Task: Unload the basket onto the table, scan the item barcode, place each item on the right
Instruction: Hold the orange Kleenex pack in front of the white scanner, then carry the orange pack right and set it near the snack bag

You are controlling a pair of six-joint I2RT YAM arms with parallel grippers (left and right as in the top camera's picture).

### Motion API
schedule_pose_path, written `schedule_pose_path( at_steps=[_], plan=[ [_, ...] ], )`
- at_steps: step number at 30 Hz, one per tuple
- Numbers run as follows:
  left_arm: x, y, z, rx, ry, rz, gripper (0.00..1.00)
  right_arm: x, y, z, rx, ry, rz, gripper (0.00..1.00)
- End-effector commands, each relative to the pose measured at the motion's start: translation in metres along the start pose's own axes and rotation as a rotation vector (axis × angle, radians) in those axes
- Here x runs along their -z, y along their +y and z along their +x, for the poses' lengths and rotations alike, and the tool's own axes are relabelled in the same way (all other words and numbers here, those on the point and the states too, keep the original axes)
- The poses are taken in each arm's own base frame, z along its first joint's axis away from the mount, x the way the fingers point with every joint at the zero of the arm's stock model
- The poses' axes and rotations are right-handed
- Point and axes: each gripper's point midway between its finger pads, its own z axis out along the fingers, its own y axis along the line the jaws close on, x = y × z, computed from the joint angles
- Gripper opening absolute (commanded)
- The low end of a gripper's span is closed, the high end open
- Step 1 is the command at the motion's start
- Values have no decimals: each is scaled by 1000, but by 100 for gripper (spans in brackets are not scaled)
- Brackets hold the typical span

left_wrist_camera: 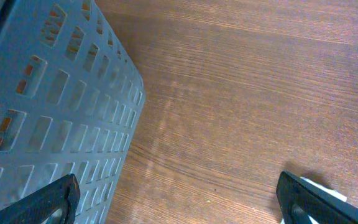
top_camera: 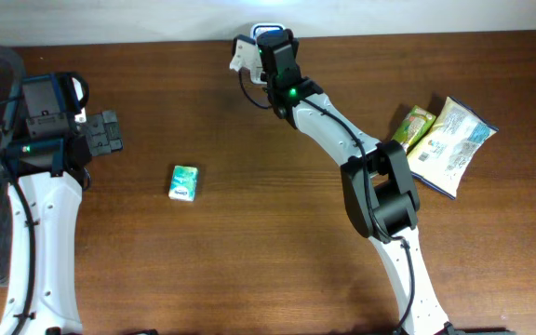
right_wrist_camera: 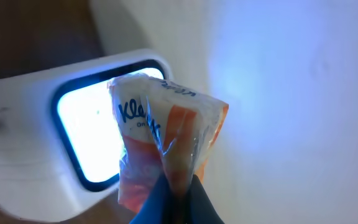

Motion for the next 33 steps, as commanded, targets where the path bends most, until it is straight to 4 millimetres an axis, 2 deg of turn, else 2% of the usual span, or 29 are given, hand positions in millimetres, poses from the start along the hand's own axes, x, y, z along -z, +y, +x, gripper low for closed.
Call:
schedule_pose_path(
  at_steps=[1,6,10,12,14,17,20,22,24,27,31,33],
  plan=[
    [7,4,-4,18,-22,-8,99,-3,10,-1,9,-31,-39,4],
    [7,4,-4,18,-22,-8,99,-4,3,5,1,0,-8,4],
    [7,4,-4,18,-22,-8,99,6,-24,8,-17,37,57,4],
    [7,4,-4,17,-22,-8,99,16,-45,10,-32,57,99,4],
    [7,4,-4,18,-22,-8,99,28,-67,11,-47,72,138,4],
    [7,4,-4,18,-22,-8,99,56,-111,12,-123,81,210,4],
    [7,4,-4,17,-22,-8,99,87,-135,6,-290,55,204,4],
    [7,4,-4,18,-22,-8,99,106,-139,5,-349,57,166,4],
    [7,4,-4,18,-22,-8,99,129,-136,9,-434,84,97,4],
    [7,4,-4,18,-22,-8,99,156,-118,16,-620,140,-16,4],
    [7,4,-4,18,-22,-8,99,186,-63,39,-979,332,-209,8],
    [7,4,-4,18,-22,-8,99,202,-26,50,-1091,465,-347,8]
  ],
)
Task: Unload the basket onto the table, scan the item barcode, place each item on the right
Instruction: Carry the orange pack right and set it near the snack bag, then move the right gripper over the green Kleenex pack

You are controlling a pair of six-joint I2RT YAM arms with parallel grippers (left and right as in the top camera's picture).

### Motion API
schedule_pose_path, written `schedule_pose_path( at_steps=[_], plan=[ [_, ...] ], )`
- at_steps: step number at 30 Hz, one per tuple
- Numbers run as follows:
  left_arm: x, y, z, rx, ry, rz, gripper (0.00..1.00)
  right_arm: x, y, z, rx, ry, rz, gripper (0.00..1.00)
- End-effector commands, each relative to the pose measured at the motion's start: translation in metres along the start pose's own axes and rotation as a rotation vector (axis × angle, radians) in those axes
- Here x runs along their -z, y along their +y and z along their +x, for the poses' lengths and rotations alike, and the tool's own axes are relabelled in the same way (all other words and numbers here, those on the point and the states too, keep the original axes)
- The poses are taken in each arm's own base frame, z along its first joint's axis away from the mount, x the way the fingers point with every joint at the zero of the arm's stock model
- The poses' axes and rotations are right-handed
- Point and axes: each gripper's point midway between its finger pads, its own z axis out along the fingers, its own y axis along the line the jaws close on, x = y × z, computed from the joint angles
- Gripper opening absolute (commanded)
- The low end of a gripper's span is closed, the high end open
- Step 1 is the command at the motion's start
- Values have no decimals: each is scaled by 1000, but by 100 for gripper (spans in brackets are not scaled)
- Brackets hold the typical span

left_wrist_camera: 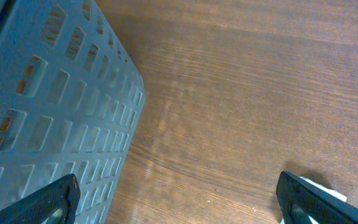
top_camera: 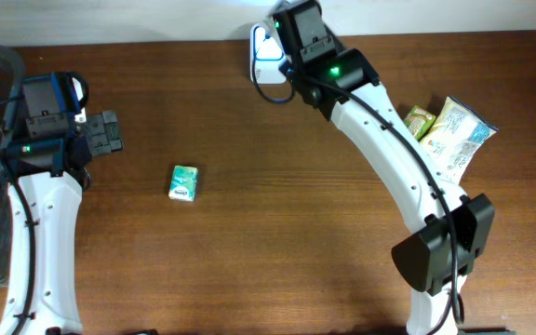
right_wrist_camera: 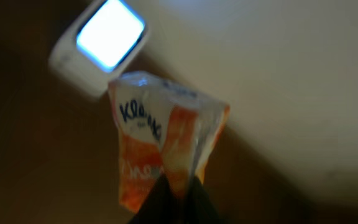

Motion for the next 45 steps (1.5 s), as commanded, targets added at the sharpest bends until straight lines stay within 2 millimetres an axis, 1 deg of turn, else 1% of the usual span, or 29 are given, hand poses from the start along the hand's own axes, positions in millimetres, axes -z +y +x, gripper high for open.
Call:
schedule_pose_path(
  at_steps=[1,2,3,6,8,11,12,14,16,17,18,19,20,21,22,23,24,25,27,29,32,34,35,37,39,40,41,43,45],
  plan=[
    [7,4,-4,18,-22,-8,99,4,40,50,-433,224,-193,8],
    [7,4,-4,18,-22,-8,99,7,49,69,-455,316,-243,8],
    [7,4,-4,17,-22,-8,99,8,54,87,-494,402,-263,4],
    [7,4,-4,18,-22,-8,99,6,56,127,-590,587,-252,4],
    [7,4,-4,18,-22,-8,99,-1,54,158,-643,702,-219,4],
    [7,4,-4,18,-22,-8,99,-12,51,194,-686,802,-186,4],
    [7,4,-4,18,-22,-8,99,-21,50,215,-700,849,-174,4],
    [7,4,-4,18,-22,-8,99,-27,50,236,-723,897,-156,4],
    [7,4,-4,18,-22,-8,99,-34,47,261,-747,949,-135,5],
    [7,4,-4,18,-22,-8,99,-36,40,274,-754,973,-108,10],
    [7,4,-4,18,-22,-8,99,-39,32,284,-774,985,-88,20],
    [7,4,-4,18,-22,-8,99,-40,30,288,-796,994,-95,26],
    [7,4,-4,17,-22,-8,99,-40,30,289,-810,1001,-127,51],
    [7,4,-4,18,-22,-8,99,-39,34,287,-807,1000,-199,76],
    [7,4,-4,18,-22,-8,99,-38,40,282,-787,983,-304,89],
    [7,4,-4,18,-22,-8,99,-35,44,276,-773,963,-399,95],
    [7,4,-4,18,-22,-8,99,-33,46,270,-767,948,-456,96],
    [7,4,-4,18,-22,-8,99,-30,48,261,-748,919,-522,97],
    [7,4,-4,18,-22,-8,99,-25,52,246,-720,873,-603,99],
    [7,4,-4,18,-22,-8,99,-13,64,214,-663,784,-733,99],
    [7,4,-4,18,-22,-8,99,-3,83,172,-600,677,-792,99],
    [7,4,-4,17,-22,-8,99,-4,100,143,-567,576,-834,99],
    [7,4,-4,18,-22,-8,99,-8,108,125,-576,513,-844,99],
    [7,4,-4,18,-22,-8,99,-17,123,96,-610,418,-839,99],
    [7,4,-4,18,-22,-8,99,-22,148,62,-583,288,-858,99],
    [7,4,-4,17,-22,-8,99,-22,159,50,-561,245,-870,98],
    [7,4,-4,17,-22,-8,99,-22,175,40,-538,210,-886,95],
    [7,4,-4,18,-22,-8,99,-21,209,25,-500,169,-914,91],
    [7,4,-4,18,-22,-8,99,-20,239,21,-474,166,-940,88]
  ],
)
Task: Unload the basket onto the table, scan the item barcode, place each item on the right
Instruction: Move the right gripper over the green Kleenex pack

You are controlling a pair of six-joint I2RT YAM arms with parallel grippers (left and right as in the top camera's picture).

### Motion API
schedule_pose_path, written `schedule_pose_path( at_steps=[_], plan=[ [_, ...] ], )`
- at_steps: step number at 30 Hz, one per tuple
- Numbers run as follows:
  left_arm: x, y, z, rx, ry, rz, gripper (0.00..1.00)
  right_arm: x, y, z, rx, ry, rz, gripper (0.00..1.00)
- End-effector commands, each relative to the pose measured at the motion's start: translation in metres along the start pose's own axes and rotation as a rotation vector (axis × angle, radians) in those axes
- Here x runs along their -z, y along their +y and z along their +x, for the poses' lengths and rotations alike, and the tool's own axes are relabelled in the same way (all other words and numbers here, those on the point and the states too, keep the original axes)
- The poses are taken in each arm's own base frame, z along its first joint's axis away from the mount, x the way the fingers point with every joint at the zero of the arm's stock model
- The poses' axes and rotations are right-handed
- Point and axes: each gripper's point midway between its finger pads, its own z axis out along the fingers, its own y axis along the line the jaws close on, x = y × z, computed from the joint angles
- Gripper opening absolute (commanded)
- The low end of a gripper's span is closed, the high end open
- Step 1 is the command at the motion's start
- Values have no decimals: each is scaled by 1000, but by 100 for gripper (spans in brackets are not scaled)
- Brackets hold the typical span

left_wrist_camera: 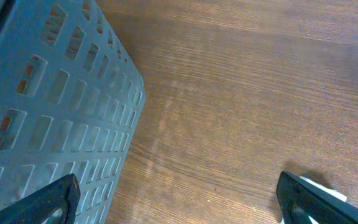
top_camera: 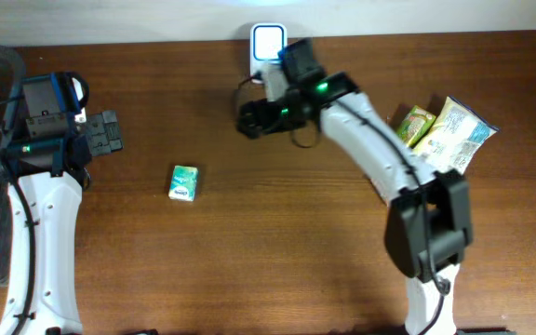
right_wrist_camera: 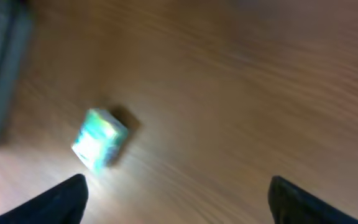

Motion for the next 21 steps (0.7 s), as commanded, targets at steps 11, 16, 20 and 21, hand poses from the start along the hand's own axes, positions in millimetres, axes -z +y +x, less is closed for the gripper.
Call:
schedule_pose_path(
  at_steps=[11,16,20,21],
  plan=[
    [7,4,-4,18,-22,-8,99,-142,61,61,110,74,-23,66],
    [7,4,-4,18,-22,-8,99,-158,60,72,117,92,-26,57],
    [7,4,-4,18,-22,-8,99,-162,62,71,125,79,-33,44],
    [7,4,-4,18,-23,-8,99,-162,63,70,127,76,-35,43]
  ],
)
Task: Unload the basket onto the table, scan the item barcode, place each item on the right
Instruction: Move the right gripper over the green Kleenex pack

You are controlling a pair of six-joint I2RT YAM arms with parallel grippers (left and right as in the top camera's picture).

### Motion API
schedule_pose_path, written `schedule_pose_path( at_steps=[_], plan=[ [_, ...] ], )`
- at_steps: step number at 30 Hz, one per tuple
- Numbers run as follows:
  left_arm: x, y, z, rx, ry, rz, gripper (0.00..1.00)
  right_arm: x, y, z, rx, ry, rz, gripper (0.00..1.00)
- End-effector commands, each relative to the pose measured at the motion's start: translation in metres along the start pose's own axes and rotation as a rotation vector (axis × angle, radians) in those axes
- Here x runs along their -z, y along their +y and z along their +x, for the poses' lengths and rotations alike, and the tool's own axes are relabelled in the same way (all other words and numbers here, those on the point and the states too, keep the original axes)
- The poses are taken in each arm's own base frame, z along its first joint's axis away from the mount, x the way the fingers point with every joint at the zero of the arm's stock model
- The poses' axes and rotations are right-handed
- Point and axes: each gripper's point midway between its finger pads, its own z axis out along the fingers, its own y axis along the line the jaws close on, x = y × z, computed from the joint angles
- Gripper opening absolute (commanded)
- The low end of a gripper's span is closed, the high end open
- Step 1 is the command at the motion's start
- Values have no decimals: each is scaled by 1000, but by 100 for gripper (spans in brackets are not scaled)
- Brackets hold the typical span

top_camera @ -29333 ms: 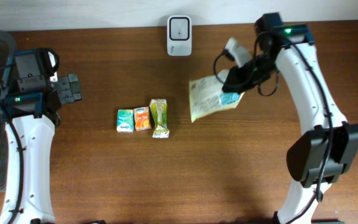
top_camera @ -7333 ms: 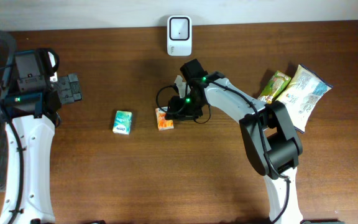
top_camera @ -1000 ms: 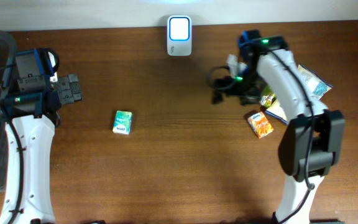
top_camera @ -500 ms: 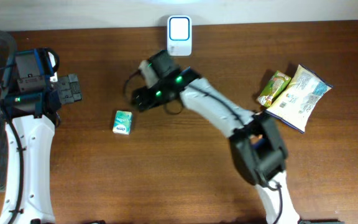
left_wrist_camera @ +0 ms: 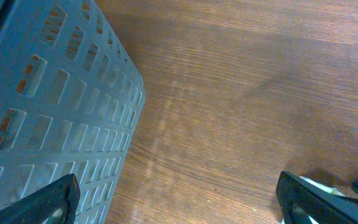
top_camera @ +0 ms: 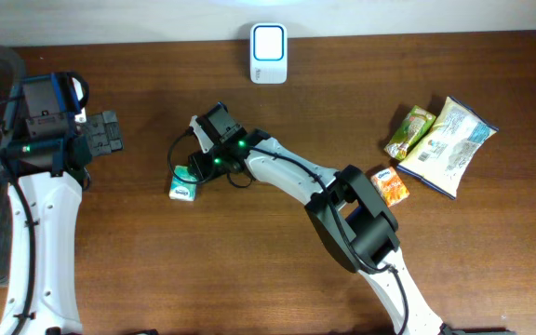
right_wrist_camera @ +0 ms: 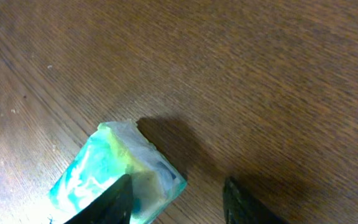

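A green-and-white tissue pack (top_camera: 184,184) lies on the wooden table, left of centre. My right gripper (top_camera: 199,168) stands open right at it. In the right wrist view the pack (right_wrist_camera: 107,177) lies under the left fingertip (right_wrist_camera: 120,198), with its near corner between the jaws of the right gripper (right_wrist_camera: 179,202). The white scanner (top_camera: 268,41) stands at the back edge. An orange Kleenex pack (top_camera: 391,185) lies at the right beside the snacks. My left gripper (top_camera: 101,133) is open over bare wood, and the left gripper (left_wrist_camera: 179,202) holds nothing.
A grey slotted basket (left_wrist_camera: 55,106) stands at the table's left edge, close to the left gripper. Two snack bags, a green one (top_camera: 409,130) and a larger pale one (top_camera: 452,145), lie at the right. My right arm (top_camera: 287,177) stretches across the middle of the table.
My right gripper has moved from mid-table below the scanner down and left to the green pack, its open jaws now at the pack's corner. The left arm is unchanged.
My right gripper held the orange Kleenex pack in front of the lit scanner window, then a little away from it. By the last earlier moment it was open and empty, facing the green pack. Now the orange pack lies at the right and the gripper is at the green pack.
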Motion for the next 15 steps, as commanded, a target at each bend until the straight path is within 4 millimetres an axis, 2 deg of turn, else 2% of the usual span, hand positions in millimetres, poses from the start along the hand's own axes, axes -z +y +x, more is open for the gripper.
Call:
schedule_pose_path(
  at_steps=[1,4,6,10,13,15],
  plan=[
    [7,4,-4,18,-23,-8,99,-9,3,6,8,4,6,40],
    [7,4,-4,18,-22,-8,99,-14,3,8,12,5,3,30],
    [7,4,-4,18,-23,-8,99,-15,2,11,8,16,7,17],
    [7,4,-4,18,-22,-8,99,-12,-2,20,-10,56,22,4],
    [7,4,-4,18,-22,-8,99,14,-17,18,-57,86,56,4],
    [7,4,-4,18,-22,-8,99,40,-29,10,-97,91,78,4]
  ],
)
